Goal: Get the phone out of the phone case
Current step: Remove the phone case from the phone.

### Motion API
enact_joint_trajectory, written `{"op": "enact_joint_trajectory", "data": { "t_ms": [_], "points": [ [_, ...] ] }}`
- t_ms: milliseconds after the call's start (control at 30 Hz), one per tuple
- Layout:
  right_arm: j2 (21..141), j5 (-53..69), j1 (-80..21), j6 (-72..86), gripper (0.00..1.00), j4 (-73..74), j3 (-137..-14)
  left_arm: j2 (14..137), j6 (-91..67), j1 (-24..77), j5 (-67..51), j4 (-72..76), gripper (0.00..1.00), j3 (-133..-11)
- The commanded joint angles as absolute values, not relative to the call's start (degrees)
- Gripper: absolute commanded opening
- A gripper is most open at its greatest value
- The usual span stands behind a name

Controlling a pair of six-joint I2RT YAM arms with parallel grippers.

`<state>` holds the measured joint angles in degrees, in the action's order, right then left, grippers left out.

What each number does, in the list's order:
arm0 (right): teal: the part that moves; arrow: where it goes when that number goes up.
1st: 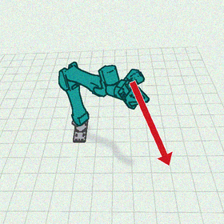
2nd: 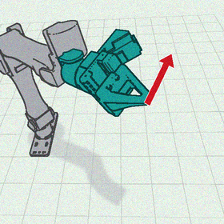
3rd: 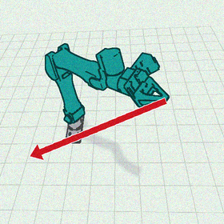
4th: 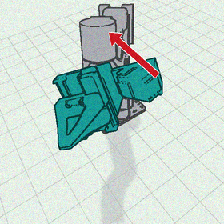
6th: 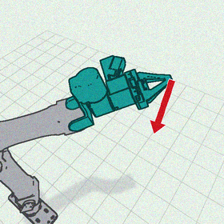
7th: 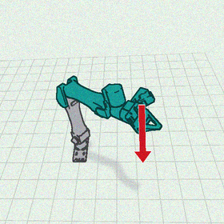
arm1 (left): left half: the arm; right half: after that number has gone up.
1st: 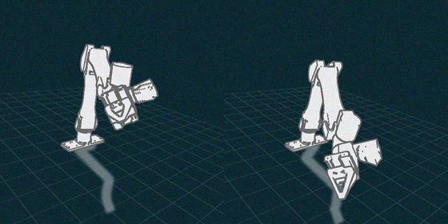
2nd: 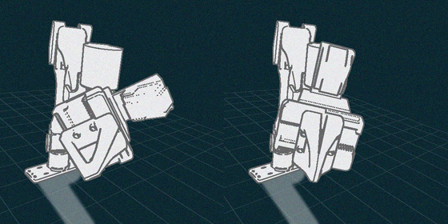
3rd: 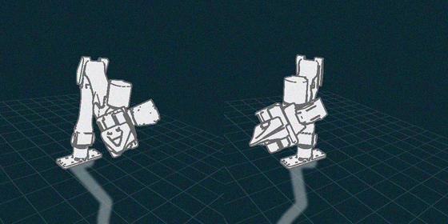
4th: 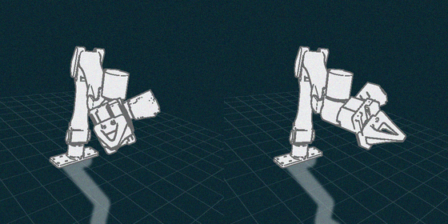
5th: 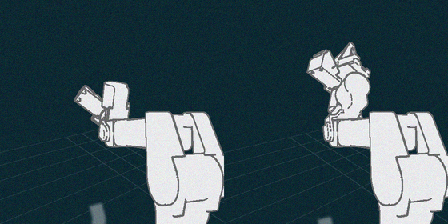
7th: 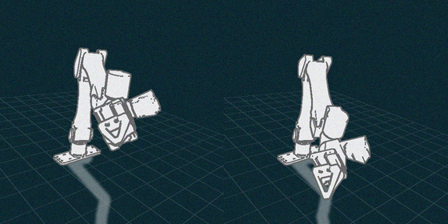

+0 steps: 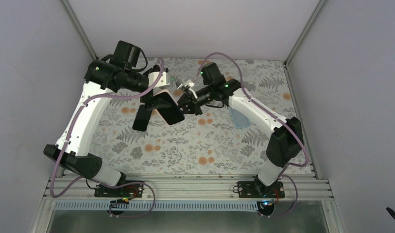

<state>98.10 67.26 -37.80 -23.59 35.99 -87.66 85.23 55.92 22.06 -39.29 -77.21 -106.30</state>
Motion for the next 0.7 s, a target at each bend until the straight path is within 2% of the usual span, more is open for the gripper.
{"op": "enact_joint_trajectory", "data": {
  "t_ms": [0, 100, 200, 267, 367, 467, 667],
  "points": [
    [92.64, 74.95, -28.05, -15.93, 0.03, 23.13, -84.87, 84.21, 56.84, 22.79, -29.65, -74.27, 1.0, -113.17],
    [94.7, 73.14, -18.95, -11.27, 0.03, 20.33, -84.47, 80.82, 55.36, 22.76, -24.79, -69.03, 1.0, -113.21],
    [94.83, 64.73, -10.89, 7.33, 0.03, 4.48, -80.99, 75.86, 52.03, 23.48, -24.38, -56.8, 1.0, -107.47],
    [94.1, 57.91, -8.42, 17.33, 0.03, -3.21, -79.42, 77.44, 47.4, 23.94, -23.04, -50.99, 1.0, -107.94],
    [92.68, 44.28, -8.01, 25.09, 0.03, -5.28, -80.76, 81.7, 45.56, 27.29, -17.48, -46.73, 1.0, -109.35],
    [92.39, 33.8, -9.43, 29.56, 0.03, -2.69, -84.65, 82.06, 49.09, 33.82, -5.41, -33.25, 1.0, -101.23],
    [96.2, 30.56, -11.81, 33.12, 0.03, 0.77, -93.17, 82.78, 48.54, 36.27, -0.18, -7.94, 1.0, -89.18]
  ]
}}
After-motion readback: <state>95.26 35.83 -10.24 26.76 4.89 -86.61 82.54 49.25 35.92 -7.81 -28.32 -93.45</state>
